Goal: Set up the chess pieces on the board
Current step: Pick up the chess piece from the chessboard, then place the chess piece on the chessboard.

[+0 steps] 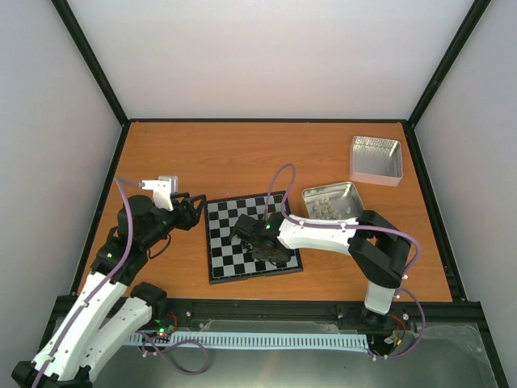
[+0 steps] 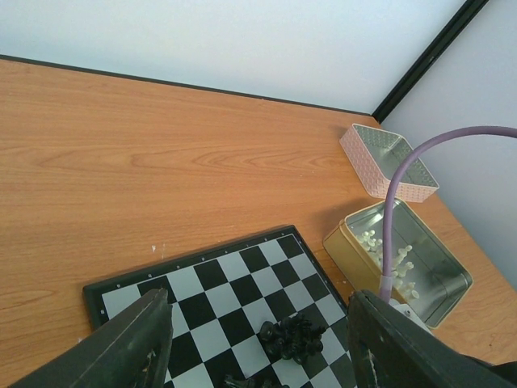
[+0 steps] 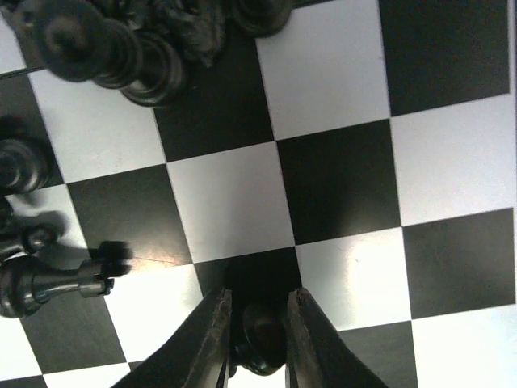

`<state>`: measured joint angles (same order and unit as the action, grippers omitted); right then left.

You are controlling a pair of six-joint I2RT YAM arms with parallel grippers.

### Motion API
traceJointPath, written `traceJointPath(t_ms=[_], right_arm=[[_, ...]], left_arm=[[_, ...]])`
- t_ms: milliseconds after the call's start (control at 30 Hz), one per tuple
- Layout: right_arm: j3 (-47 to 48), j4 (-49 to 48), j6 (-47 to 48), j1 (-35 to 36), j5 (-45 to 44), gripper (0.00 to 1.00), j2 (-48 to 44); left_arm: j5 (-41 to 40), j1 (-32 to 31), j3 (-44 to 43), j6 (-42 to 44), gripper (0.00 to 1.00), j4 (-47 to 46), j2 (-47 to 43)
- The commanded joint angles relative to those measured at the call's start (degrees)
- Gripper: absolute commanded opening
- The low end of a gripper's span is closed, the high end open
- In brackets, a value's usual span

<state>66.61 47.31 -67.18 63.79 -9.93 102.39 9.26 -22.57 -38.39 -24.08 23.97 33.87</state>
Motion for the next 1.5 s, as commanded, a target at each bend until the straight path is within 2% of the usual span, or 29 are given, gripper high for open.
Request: traceJointPath(t_ms=[0, 200, 367, 467, 700, 867, 1000, 1100, 1267, 1467], right_arm=[[-0.6, -1.7, 0.3, 0.4, 0.2, 0.18, 0.6], [-1.6, -4.0, 0.3, -0.3, -1.6, 0.17, -1.0], [-5.1, -10.0, -0.6, -1.8, -2.4, 0.18, -6.0], [-7.8, -15.7, -0.9, -4.1, -0.1, 0.18, -9.7], [-17.6, -37.0, -4.5, -9.5, 8.5, 0.18, -21.4], [-20.9, -45.5, -6.2, -9.9, 9.7, 0.2, -26.8], [-24.1, -53.6, -9.6, -9.9, 12.1, 0.2, -28.3], [-25.6, -58.3, -11.9, -9.8, 13.7, 0.2, -27.7], [-26.1, -61.2, -13.2, -9.7, 15.6, 0.2, -26.1], [-25.8, -62.8, -13.7, -9.5, 17.1, 0.2, -24.7]], left_arm=[[0.0, -0.5, -0.3, 0.3, 0.61, 0.0, 0.2], [4.0, -0.5, 0.6, -2.0, 0.61, -0.6, 1.2], [14.5, -0.5, 4.5, -5.1, 0.61, -4.7, 3.3], [19.6, -0.5, 7.1, -6.7, 0.63, -8.5, 4.8], [32.7, -0.5, 15.2, -10.5, 0.65, -24.0, 8.0], [39.3, -1.0, 21.2, -18.5, 0.7, -39.1, 9.4], [34.8, -3.3, 22.2, -21.5, 0.72, -42.4, 11.3], [31.2, -4.4, 22.5, -25.5, 0.64, -44.9, 12.9], [30.0, -4.5, 21.8, -29.8, 0.61, -47.8, 16.1], [29.9, -4.5, 20.4, -29.6, 0.48, -46.7, 18.1]])
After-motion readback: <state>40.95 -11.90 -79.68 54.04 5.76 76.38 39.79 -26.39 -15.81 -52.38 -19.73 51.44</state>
